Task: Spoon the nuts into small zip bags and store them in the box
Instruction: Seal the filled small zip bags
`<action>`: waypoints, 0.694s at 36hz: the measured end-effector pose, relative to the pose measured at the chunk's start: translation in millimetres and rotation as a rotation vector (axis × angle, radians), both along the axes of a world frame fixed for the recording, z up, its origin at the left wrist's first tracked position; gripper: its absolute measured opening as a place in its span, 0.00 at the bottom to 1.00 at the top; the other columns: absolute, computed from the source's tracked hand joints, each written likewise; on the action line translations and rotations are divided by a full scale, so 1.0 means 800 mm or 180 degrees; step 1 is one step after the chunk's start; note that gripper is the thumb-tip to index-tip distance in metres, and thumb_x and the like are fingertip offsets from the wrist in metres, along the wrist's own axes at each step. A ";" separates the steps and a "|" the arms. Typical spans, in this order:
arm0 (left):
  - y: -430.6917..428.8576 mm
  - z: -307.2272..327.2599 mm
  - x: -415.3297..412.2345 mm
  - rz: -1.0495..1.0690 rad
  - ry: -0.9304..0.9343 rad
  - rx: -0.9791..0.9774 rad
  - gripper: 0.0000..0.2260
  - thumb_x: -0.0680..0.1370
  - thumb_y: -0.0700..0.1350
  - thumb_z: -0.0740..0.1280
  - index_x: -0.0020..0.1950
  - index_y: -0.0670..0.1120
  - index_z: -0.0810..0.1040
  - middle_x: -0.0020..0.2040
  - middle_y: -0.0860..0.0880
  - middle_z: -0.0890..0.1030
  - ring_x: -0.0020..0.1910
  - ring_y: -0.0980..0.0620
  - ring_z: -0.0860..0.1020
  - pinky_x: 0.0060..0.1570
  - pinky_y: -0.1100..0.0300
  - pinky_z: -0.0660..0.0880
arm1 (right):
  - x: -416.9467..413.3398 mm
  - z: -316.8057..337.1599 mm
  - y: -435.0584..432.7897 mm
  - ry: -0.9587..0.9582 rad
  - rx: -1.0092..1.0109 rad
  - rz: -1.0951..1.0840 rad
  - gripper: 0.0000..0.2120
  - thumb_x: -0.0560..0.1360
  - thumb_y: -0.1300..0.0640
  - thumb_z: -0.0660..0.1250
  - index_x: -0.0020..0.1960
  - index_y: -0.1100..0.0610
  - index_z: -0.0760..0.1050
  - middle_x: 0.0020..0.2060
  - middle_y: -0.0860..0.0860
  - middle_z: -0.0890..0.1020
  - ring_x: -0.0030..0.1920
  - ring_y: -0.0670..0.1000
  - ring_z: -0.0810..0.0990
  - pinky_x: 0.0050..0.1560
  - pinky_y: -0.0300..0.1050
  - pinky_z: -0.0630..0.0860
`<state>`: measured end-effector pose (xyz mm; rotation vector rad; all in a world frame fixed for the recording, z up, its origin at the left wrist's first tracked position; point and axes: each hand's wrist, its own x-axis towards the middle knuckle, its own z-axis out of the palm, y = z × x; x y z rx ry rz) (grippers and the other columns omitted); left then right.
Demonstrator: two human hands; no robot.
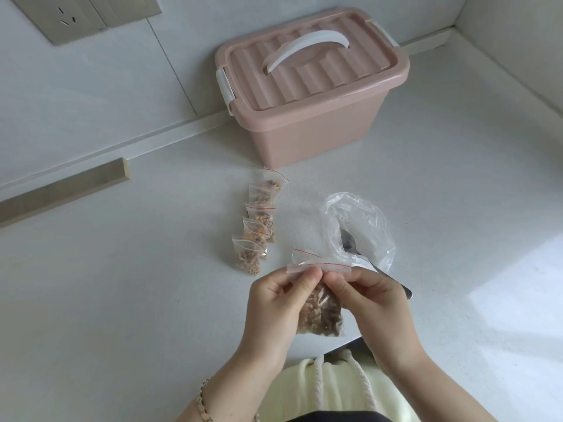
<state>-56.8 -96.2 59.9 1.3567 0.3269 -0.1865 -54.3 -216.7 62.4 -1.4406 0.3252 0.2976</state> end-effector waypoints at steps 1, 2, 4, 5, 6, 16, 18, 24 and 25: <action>0.000 0.000 0.001 0.0062 0.0050 0.0027 0.11 0.70 0.45 0.68 0.45 0.38 0.83 0.45 0.42 0.84 0.49 0.45 0.82 0.52 0.54 0.77 | -0.001 0.000 0.001 0.0024 -0.0008 -0.0017 0.12 0.63 0.51 0.70 0.40 0.59 0.83 0.37 0.53 0.85 0.41 0.50 0.83 0.47 0.43 0.78; 0.000 -0.001 0.001 0.0115 0.0084 0.0044 0.12 0.70 0.45 0.68 0.45 0.38 0.83 0.44 0.41 0.84 0.49 0.44 0.82 0.52 0.53 0.78 | -0.002 0.001 0.001 0.0028 -0.0005 -0.0054 0.10 0.63 0.51 0.70 0.38 0.57 0.83 0.35 0.52 0.85 0.39 0.48 0.83 0.45 0.41 0.78; 0.000 0.002 0.001 0.0153 0.0073 0.0042 0.11 0.69 0.45 0.69 0.44 0.38 0.83 0.43 0.41 0.84 0.47 0.44 0.82 0.49 0.55 0.78 | -0.002 0.004 0.001 0.0006 0.0030 -0.0125 0.07 0.63 0.53 0.70 0.35 0.56 0.82 0.33 0.52 0.84 0.35 0.47 0.81 0.39 0.37 0.77; -0.001 0.004 0.000 0.0143 0.0044 0.0043 0.09 0.70 0.44 0.69 0.43 0.39 0.83 0.42 0.41 0.84 0.46 0.45 0.82 0.48 0.56 0.78 | -0.001 0.006 0.001 -0.0010 0.0082 -0.0147 0.06 0.63 0.54 0.70 0.35 0.57 0.81 0.32 0.52 0.84 0.34 0.48 0.81 0.37 0.38 0.77; -0.001 0.005 0.001 0.0145 0.0031 0.0063 0.07 0.70 0.44 0.71 0.41 0.40 0.84 0.41 0.42 0.84 0.45 0.47 0.82 0.47 0.57 0.78 | -0.001 0.008 0.000 -0.0017 0.0164 -0.0171 0.06 0.63 0.56 0.70 0.36 0.58 0.80 0.31 0.53 0.83 0.33 0.48 0.81 0.36 0.38 0.78; -0.001 0.016 0.003 0.0168 0.0099 0.0219 0.03 0.66 0.46 0.75 0.35 0.49 0.84 0.35 0.47 0.84 0.37 0.51 0.81 0.42 0.57 0.78 | 0.005 0.021 -0.012 0.0083 0.0426 -0.0213 0.05 0.62 0.59 0.69 0.31 0.61 0.81 0.30 0.57 0.82 0.33 0.50 0.81 0.34 0.38 0.77; -0.003 0.017 0.002 0.0143 0.0107 0.0202 0.02 0.67 0.46 0.74 0.36 0.48 0.84 0.36 0.46 0.84 0.38 0.50 0.81 0.44 0.56 0.78 | 0.006 0.022 -0.014 0.0091 0.0412 -0.0253 0.05 0.61 0.59 0.69 0.31 0.61 0.81 0.29 0.56 0.82 0.33 0.49 0.80 0.34 0.37 0.77; 0.000 0.018 0.002 0.0099 -0.0110 0.0229 0.03 0.69 0.45 0.72 0.37 0.48 0.84 0.36 0.47 0.84 0.39 0.52 0.82 0.42 0.61 0.79 | 0.006 0.024 -0.014 0.0047 0.0347 -0.0058 0.05 0.61 0.57 0.70 0.32 0.59 0.81 0.31 0.57 0.83 0.34 0.50 0.81 0.34 0.37 0.77; 0.001 0.018 0.002 0.0012 -0.0184 0.0278 0.04 0.69 0.44 0.71 0.39 0.46 0.84 0.38 0.47 0.85 0.41 0.51 0.83 0.44 0.61 0.78 | 0.006 0.024 -0.014 0.0033 0.0304 0.0003 0.06 0.61 0.56 0.71 0.33 0.59 0.81 0.32 0.57 0.83 0.34 0.51 0.81 0.34 0.38 0.76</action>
